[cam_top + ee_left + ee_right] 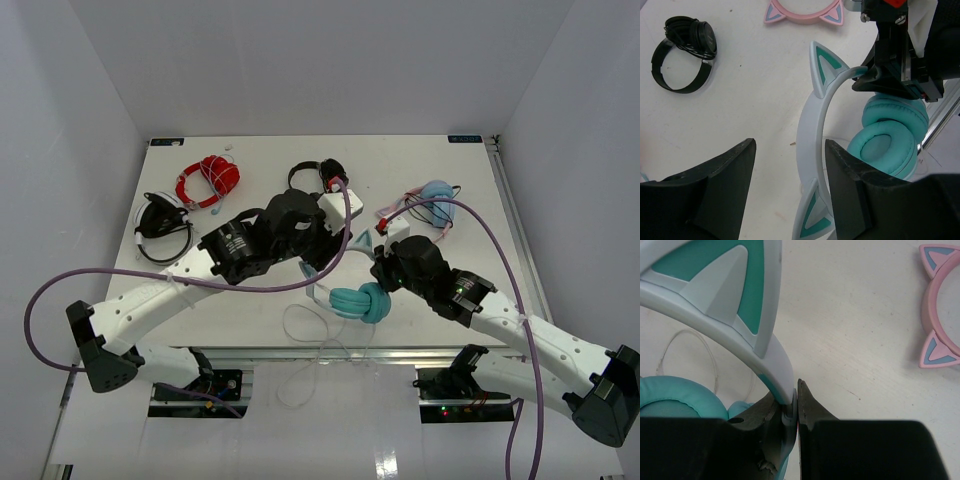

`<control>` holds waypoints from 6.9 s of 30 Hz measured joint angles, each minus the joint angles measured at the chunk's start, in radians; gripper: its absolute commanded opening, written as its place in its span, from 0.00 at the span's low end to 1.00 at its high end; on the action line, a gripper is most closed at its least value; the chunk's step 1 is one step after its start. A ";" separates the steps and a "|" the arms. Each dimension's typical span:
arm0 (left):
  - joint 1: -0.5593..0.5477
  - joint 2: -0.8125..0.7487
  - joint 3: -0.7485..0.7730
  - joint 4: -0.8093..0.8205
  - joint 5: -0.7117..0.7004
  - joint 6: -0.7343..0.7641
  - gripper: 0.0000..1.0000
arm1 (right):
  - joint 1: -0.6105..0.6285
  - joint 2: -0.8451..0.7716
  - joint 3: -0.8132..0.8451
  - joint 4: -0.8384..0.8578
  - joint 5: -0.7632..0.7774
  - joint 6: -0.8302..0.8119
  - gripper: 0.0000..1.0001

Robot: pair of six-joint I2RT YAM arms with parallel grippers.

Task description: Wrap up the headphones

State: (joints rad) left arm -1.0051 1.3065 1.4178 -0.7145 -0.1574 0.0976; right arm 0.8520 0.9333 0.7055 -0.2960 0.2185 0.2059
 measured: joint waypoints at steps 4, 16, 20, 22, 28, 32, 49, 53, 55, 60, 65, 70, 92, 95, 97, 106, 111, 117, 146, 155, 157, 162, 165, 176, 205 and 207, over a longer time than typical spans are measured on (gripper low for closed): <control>-0.004 0.029 0.000 -0.016 0.020 0.018 0.68 | 0.000 0.000 0.000 -0.001 -0.010 0.006 0.08; -0.019 0.138 0.000 -0.046 -0.011 0.034 0.62 | 0.000 0.009 0.001 -0.002 -0.039 0.023 0.08; -0.021 0.143 0.000 -0.049 -0.018 0.034 0.59 | 0.000 0.009 0.002 -0.002 -0.043 0.023 0.08; -0.022 0.143 0.000 -0.050 -0.022 0.033 0.59 | 0.000 0.009 0.002 -0.002 -0.045 0.023 0.08; -0.031 0.143 0.004 -0.053 -0.059 0.029 0.61 | 0.000 0.023 0.002 -0.002 -0.050 0.023 0.08; -0.039 0.143 0.017 -0.063 -0.087 0.025 0.60 | 0.000 0.036 0.002 -0.002 -0.050 0.023 0.08; -0.046 0.187 0.027 -0.094 -0.087 0.018 0.10 | 0.000 0.037 0.002 -0.002 -0.049 0.022 0.08; -0.047 0.196 0.010 -0.116 -0.116 0.033 0.00 | -0.004 0.035 0.014 -0.003 -0.061 0.039 0.18; -0.046 0.196 0.000 -0.110 -0.124 0.031 0.00 | -0.006 0.035 0.018 -0.009 -0.067 0.046 0.39; -0.051 0.184 -0.045 -0.081 -0.146 -0.051 0.00 | -0.007 0.015 0.030 -0.011 -0.050 0.046 0.65; -0.053 0.146 -0.120 -0.027 -0.199 -0.156 0.00 | -0.005 -0.079 0.068 -0.011 -0.040 0.046 0.80; -0.053 0.076 -0.194 0.010 -0.332 -0.283 0.00 | -0.006 -0.165 0.100 -0.003 -0.027 0.056 0.85; -0.052 -0.171 -0.516 0.270 -0.808 -0.721 0.00 | -0.005 -0.160 -0.090 0.287 -0.121 0.281 0.94; -0.052 -0.195 -0.533 0.300 -0.807 -0.748 0.00 | -0.005 -0.151 -0.122 0.359 -0.141 0.318 0.94; -0.052 -0.212 -0.546 0.315 -0.806 -0.764 0.00 | -0.005 -0.151 -0.144 0.412 -0.150 0.345 0.94; -0.052 -0.231 -0.559 0.334 -0.761 -0.819 0.00 | -0.005 -0.130 -0.239 0.668 -0.162 0.440 0.96; -0.052 -0.231 -0.559 0.338 -0.740 -0.835 0.00 | -0.005 -0.103 -0.262 0.779 -0.158 0.465 0.97; -0.052 -0.231 -0.562 0.349 -0.735 -0.862 0.00 | -0.005 -0.056 -0.279 0.878 -0.141 0.485 0.64; -0.046 -0.108 -0.436 0.251 -0.793 -0.877 0.00 | 0.144 -0.131 -0.068 0.473 0.172 0.262 0.08; -0.046 -0.112 -0.452 0.248 -0.693 -0.738 0.00 | 0.146 0.035 0.231 0.249 0.086 0.096 0.08; -0.046 -0.115 -0.461 0.248 -0.658 -0.710 0.00 | 0.146 0.114 0.301 0.209 0.053 0.064 0.08; -0.046 -0.133 -0.487 0.253 -0.590 -0.663 0.00 | 0.146 0.266 0.381 0.131 0.006 0.012 0.08; -0.046 -0.146 -0.494 0.251 -0.583 -0.652 0.00 | 0.146 0.311 0.383 0.075 -0.001 -0.003 0.08; -0.049 -0.167 -0.488 0.187 -0.654 -0.686 0.00 | 0.146 0.336 0.374 0.016 -0.011 -0.007 0.08; -0.036 -0.154 -0.522 0.208 -0.717 -0.861 0.00 | 0.153 0.277 0.285 0.068 0.074 0.060 0.08; -0.036 -0.165 -0.539 0.230 -0.715 -0.859 0.00 | 0.156 0.276 0.303 0.060 0.103 0.060 0.08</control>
State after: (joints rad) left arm -1.0416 1.1416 0.8788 -0.4844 -0.8720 -0.7616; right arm 1.0084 1.2090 1.0086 -0.2361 0.3216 0.2662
